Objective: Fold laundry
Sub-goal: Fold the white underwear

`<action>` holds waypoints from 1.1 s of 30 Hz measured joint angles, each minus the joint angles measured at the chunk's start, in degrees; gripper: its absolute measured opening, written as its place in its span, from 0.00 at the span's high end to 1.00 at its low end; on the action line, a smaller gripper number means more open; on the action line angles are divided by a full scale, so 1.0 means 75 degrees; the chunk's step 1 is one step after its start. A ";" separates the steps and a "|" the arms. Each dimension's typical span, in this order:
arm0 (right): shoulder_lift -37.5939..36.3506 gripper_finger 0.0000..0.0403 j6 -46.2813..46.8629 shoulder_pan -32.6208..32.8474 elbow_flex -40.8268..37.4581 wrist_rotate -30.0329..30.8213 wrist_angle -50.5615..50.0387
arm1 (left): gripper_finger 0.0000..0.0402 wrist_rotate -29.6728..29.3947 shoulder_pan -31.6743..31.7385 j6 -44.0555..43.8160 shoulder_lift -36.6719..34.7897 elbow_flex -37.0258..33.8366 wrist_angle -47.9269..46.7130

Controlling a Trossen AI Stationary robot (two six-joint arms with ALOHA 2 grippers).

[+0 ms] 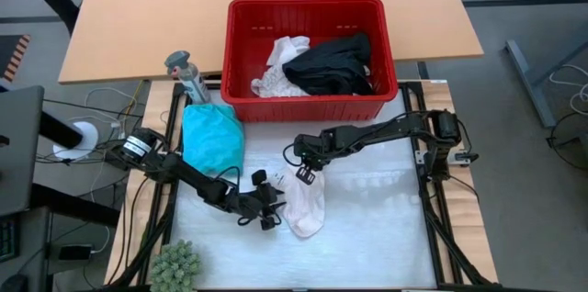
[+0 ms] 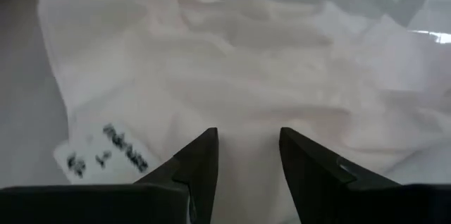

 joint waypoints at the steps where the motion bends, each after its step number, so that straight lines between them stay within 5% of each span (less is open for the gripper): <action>1: 0.0000 0.96 -0.0035 0.0020 0.0049 -0.0003 0.0009 | 0.65 0.0002 0.0009 0.0032 0.0000 0.0041 0.0006; 11: 0.0000 0.96 -0.0060 0.0260 0.0181 -0.0224 0.0338 | 0.65 0.0132 0.0012 0.0418 -0.0012 0.0327 -0.0116; 18: 0.0000 0.96 -0.0008 0.0349 0.0182 -0.0402 0.0925 | 0.65 0.0825 -0.0131 -0.0362 -0.0061 0.1178 -0.2840; 33: 0.0015 0.95 0.0015 0.0402 0.0182 -0.0609 0.1576 | 0.65 -0.0309 -0.0680 -0.0841 -0.0096 0.1486 -0.3792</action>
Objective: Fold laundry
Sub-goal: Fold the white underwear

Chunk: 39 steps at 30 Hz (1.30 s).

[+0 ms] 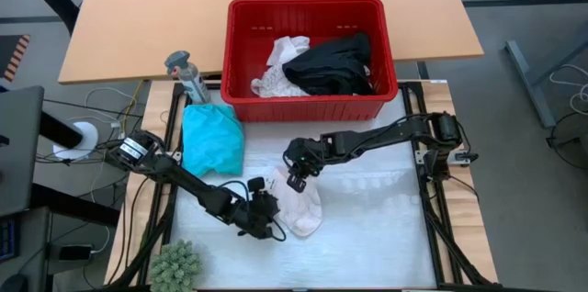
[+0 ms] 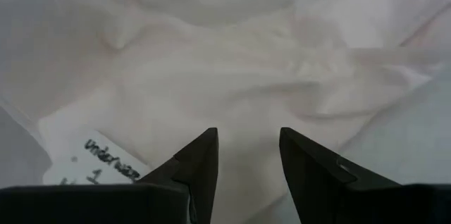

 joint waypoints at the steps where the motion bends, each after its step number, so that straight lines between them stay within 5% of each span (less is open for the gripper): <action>1: 0.0000 0.95 0.0003 0.0000 0.0000 0.0003 0.0052 | 0.65 -0.0031 0.0008 0.0000 0.0002 0.0000 0.0008; 29: 0.0262 0.95 0.0546 0.0350 -0.0012 0.0067 0.0974 | 0.65 -0.0031 0.0304 0.0794 0.0358 -0.0015 0.1280; 39: 0.1070 0.88 0.0434 0.0345 -0.0006 -0.1138 0.1766 | 0.65 0.0196 0.0307 0.0918 0.0358 -0.0017 0.1377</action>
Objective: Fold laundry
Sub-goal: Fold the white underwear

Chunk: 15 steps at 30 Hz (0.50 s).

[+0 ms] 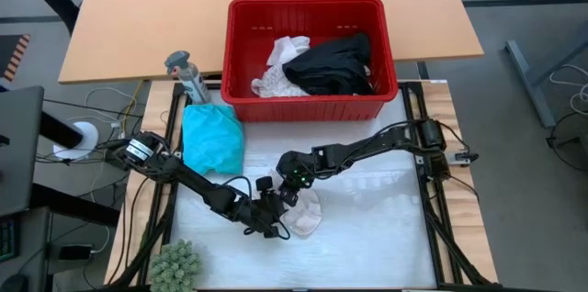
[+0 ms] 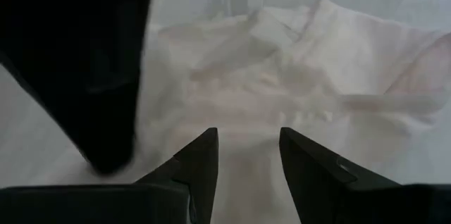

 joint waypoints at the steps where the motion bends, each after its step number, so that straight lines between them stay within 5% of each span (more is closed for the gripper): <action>1: 0.0011 0.88 -0.0096 0.0009 -0.0001 -0.0124 0.0011 | 0.65 0.0029 0.0000 -0.0002 0.0000 0.0000 0.0005; 15: -0.0022 0.71 -0.0793 0.0154 0.0003 -0.0480 0.0445 | 0.65 0.0482 -0.0076 0.0003 -0.0017 0.0116 0.0159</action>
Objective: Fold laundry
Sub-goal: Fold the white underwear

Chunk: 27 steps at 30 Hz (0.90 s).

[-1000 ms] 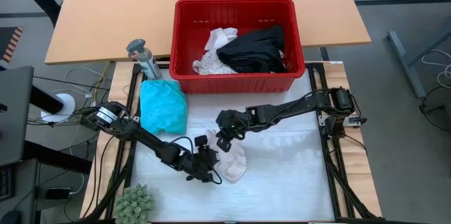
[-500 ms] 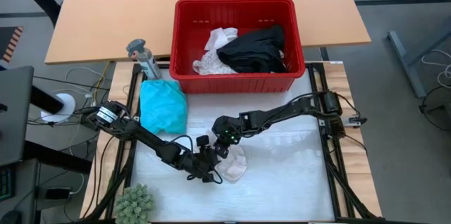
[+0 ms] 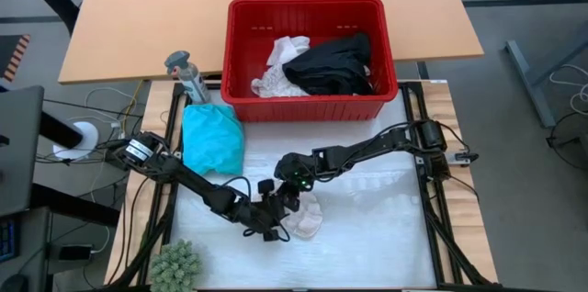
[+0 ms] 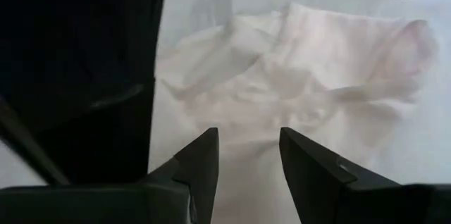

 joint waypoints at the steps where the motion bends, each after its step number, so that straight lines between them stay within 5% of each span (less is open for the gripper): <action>1: -0.0005 0.69 -0.0004 -0.0001 0.0000 -0.0031 -0.0002 | 0.65 0.0162 -0.0037 0.0002 0.0000 0.0107 -0.0014; 6: -0.0013 0.60 -0.0099 -0.0015 0.0000 -0.0242 0.0024 | 0.65 0.0880 -0.0274 0.0003 -0.0057 0.0984 -0.1367; 16: -0.0147 0.59 -0.1122 0.0024 -0.0015 0.0972 -0.1430 | 0.65 -0.1177 -0.1146 -0.1066 -0.0380 0.2612 -0.6475; 27: -0.0159 0.59 -0.3096 0.0689 0.0000 0.3107 -0.1255 | 0.65 -0.3461 -0.2352 -0.4329 -0.0915 0.1869 -0.7147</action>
